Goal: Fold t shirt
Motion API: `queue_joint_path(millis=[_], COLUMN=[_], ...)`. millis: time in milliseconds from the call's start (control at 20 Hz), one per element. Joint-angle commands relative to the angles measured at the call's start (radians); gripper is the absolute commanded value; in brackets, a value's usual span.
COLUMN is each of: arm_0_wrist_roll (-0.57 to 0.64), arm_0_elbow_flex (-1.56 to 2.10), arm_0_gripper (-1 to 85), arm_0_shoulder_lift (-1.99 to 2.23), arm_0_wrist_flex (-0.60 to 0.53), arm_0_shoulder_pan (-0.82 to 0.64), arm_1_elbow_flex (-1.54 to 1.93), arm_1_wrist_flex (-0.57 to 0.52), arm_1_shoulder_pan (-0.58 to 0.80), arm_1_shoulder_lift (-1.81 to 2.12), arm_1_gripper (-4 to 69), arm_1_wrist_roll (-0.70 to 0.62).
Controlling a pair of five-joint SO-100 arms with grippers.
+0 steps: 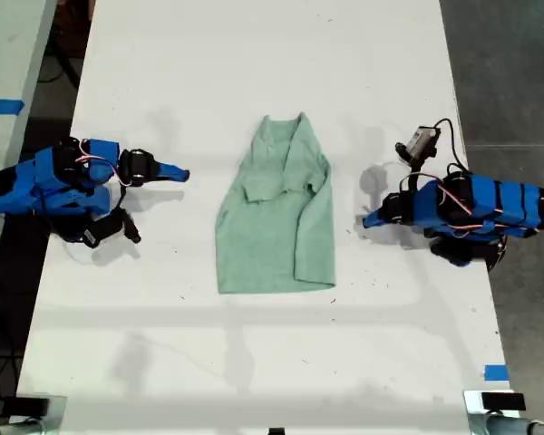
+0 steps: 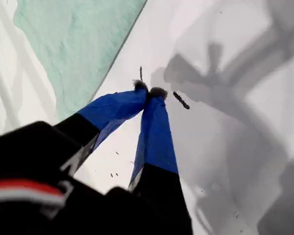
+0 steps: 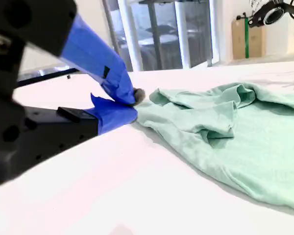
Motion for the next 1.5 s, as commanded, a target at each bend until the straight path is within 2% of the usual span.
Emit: queue_joint_path(millis=[0, 150, 1450], arm_0_wrist_roll=[-0.018, -0.037, -0.048], arm_0_elbow_flex=[-0.026, -0.037, -0.025], arm_0_gripper=[0.0, 0.0, 0.0], arm_0_shoulder_lift=[0.006, 0.006, 0.006], arm_0_wrist_flex=[0.044, 0.08, 0.061], arm_0_shoulder_pan=[0.014, 0.002, 0.009], arm_1_elbow_flex=[0.043, 0.043, 0.041], arm_1_wrist_flex=[0.006, 0.008, 0.018], arm_1_shoulder_pan=[-0.012, -0.014, -0.015], arm_1_shoulder_lift=[0.012, 0.012, 0.012], arm_1_gripper=[1.3, 1.3, 1.3], arm_1_wrist_roll=[0.014, 0.015, 0.04])
